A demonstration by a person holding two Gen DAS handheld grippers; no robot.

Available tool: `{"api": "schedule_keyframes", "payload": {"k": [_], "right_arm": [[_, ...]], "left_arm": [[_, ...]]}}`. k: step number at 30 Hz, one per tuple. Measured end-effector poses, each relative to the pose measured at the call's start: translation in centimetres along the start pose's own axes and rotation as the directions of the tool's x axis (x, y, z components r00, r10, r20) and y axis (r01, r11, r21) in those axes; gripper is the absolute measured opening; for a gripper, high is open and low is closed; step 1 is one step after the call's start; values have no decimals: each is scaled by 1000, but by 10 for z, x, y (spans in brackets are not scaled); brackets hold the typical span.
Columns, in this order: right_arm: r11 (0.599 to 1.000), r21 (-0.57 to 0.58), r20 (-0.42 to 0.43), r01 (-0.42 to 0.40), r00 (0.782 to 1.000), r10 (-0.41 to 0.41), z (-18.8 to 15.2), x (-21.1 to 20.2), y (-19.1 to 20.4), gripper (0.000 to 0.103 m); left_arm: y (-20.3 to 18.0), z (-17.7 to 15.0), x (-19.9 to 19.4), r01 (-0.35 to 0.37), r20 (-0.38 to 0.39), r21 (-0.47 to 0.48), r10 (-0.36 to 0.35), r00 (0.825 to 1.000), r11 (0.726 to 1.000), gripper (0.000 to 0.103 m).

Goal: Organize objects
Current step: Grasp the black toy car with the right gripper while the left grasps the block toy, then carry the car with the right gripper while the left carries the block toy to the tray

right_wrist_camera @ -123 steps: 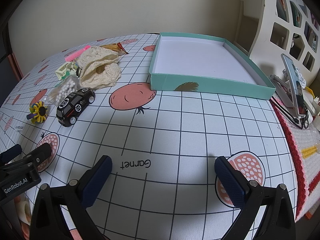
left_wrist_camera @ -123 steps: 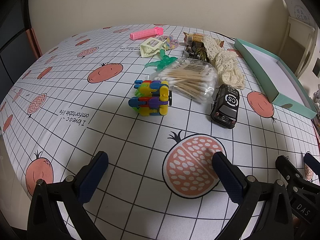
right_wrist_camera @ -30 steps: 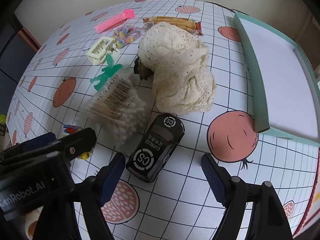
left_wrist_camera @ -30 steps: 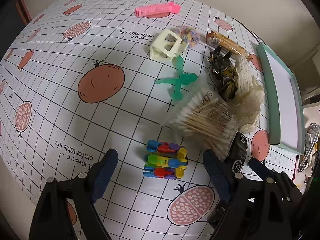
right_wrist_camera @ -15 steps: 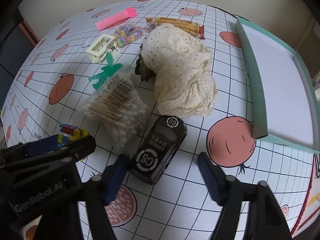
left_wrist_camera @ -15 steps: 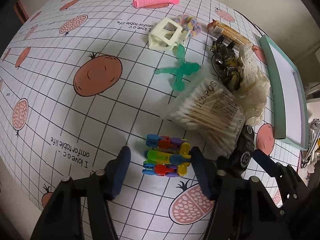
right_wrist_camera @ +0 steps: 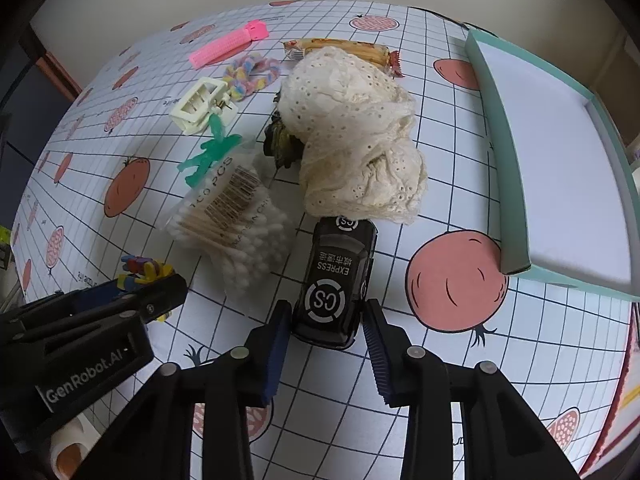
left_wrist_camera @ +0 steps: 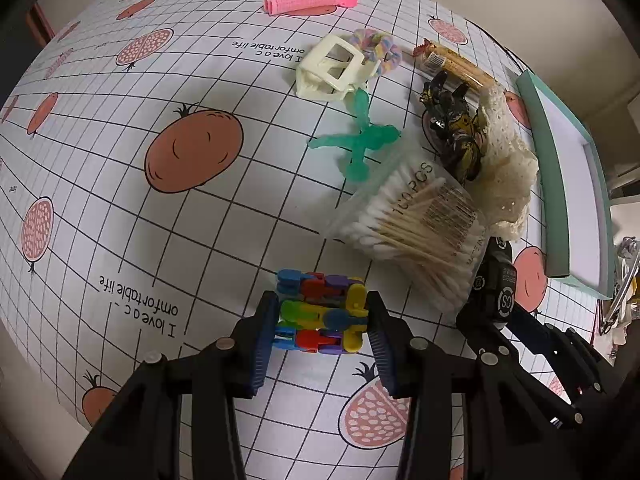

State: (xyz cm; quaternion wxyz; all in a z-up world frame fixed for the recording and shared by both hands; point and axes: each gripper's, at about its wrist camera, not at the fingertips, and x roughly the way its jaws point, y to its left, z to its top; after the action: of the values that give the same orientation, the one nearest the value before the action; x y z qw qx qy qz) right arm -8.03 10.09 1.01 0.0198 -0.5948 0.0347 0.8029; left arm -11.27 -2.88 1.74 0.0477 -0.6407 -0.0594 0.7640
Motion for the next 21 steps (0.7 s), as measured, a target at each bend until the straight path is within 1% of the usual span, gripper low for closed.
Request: {"api": "schedule_keyframes", "payload": {"k": [6,12,14,15,17,20,21], "right_arm": [[1000,4,1,1,1000,-1,1,2,-8,38],[1000,15,42,-17,999,16,4,-10,-13,37],[999,28,55,-30,998,29,6,-15,-16,37],[999,37,65,-37,997,34,7,-18,-17,37],[998,44,82,-45,996,41,8,-29,-21,37],[997,53,116,-58,992,52,6,-31,-13,37],[996,58,127,-65,990,58,10,-32,-16,37]], "left_arm": [[3,-1,-5,15,15,-6,-15,1000,1000,45],[7,-3,-14,26,41,-27,-24,999,999,45],[9,-2,-19,38,60,-43,-35,998,998,45],[17,-11,-23,34,73,-47,-31,997,998,45],[20,-14,-29,20,97,-54,-15,995,998,45],[21,-9,-40,31,128,-65,-22,991,997,45],[13,-4,-39,33,139,-70,-23,990,997,45]]}}
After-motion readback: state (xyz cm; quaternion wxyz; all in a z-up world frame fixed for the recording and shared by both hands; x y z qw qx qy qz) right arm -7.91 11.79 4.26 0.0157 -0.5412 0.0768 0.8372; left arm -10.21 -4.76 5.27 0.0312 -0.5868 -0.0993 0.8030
